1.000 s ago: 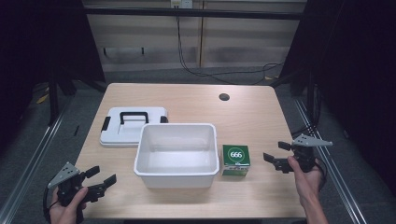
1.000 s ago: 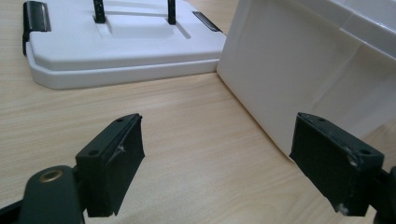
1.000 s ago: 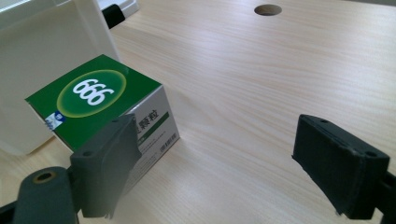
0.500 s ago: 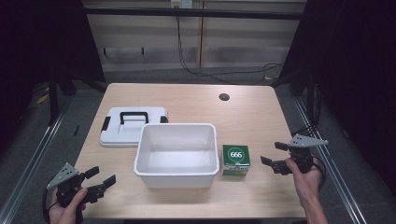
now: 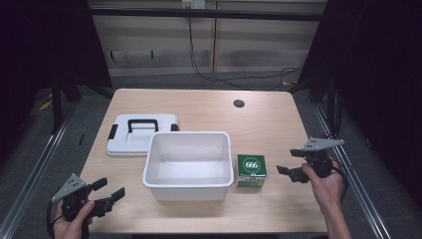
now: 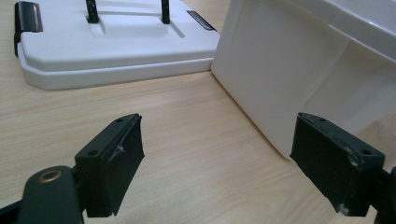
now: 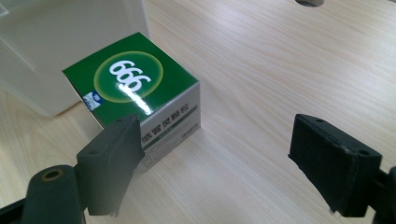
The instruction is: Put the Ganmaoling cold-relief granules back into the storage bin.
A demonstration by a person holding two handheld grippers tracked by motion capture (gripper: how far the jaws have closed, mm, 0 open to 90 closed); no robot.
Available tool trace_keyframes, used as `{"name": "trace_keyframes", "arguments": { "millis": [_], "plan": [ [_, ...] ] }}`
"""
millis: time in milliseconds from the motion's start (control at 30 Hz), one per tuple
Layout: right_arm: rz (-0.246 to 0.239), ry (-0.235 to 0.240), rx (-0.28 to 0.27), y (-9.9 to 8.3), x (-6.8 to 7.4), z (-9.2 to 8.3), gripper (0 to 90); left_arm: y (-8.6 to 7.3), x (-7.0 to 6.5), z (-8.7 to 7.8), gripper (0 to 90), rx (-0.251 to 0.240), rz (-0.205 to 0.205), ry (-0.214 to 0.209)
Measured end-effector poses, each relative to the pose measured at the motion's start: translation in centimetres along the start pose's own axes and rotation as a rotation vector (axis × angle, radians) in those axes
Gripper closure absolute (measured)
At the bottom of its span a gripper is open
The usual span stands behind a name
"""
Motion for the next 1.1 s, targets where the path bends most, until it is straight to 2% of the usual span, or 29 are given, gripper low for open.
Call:
{"name": "trace_keyframes", "arguments": {
  "millis": [100, 133, 267, 400, 500, 533, 567, 600, 800, 933, 1100],
  "plan": [
    [-0.024, -0.002, 0.000, 0.6, 0.2, -0.2, 14.5, 0.0, 0.1, 0.0, 16.5, 0.001, -0.001, 0.001],
    [-0.060, 0.008, 0.007, 1.0, 0.6, -0.3, 14.4, 0.0, 0.1, 0.0, 16.5, 0.002, 0.001, 0.003],
    [-0.117, 0.038, 0.030, 2.1, 1.3, 0.1, 14.3, -0.1, 0.0, 0.0, 16.5, 0.001, -0.001, 0.006],
    [-0.158, 0.055, 0.040, 2.9, 1.8, 0.2, 14.3, -0.1, 0.1, 0.0, 16.5, 0.003, -0.003, 0.010],
    [-0.170, 0.059, 0.048, 3.1, 2.0, 0.2, 14.3, -0.1, 0.2, 0.0, 16.4, 0.002, -0.003, 0.012],
    [-0.180, 0.074, 0.057, 3.3, 2.1, 0.3, 14.4, -0.1, 0.2, 0.0, 16.5, 0.003, -0.003, 0.010],
    [-0.192, 0.112, 0.060, 3.6, 2.3, 0.2, 15.8, -0.1, 0.1, 0.0, 16.5, 0.004, -0.002, 0.009],
    [-0.194, 0.121, 0.054, 3.8, 2.4, 0.2, 15.8, -0.1, 0.1, 0.0, 16.5, 0.004, -0.002, 0.008],
    [-0.271, 0.117, 0.097, 5.4, 3.0, 0.2, 15.8, -0.1, 0.2, 0.1, 16.5, 0.006, -0.010, 0.003],
    [-0.286, 0.132, 0.100, 6.5, 3.4, 0.6, 17.1, -0.1, 0.2, 0.0, 16.5, 0.003, -0.010, 0.004],
    [-0.295, 0.107, 0.152, 7.2, 3.9, 1.4, 18.8, -0.1, 0.2, 0.0, 16.5, 0.002, -0.010, 0.002]
  ]
}}
Point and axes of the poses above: each handheld gripper's, and its own axes: z roughly forward along the jaws, y roughly out of its top, x roughly to its left, the point moved 4 cm from there along z, roughly forward along the jaws, and after that the axes turned 13 degrees about -y, right-handed, at the moved point
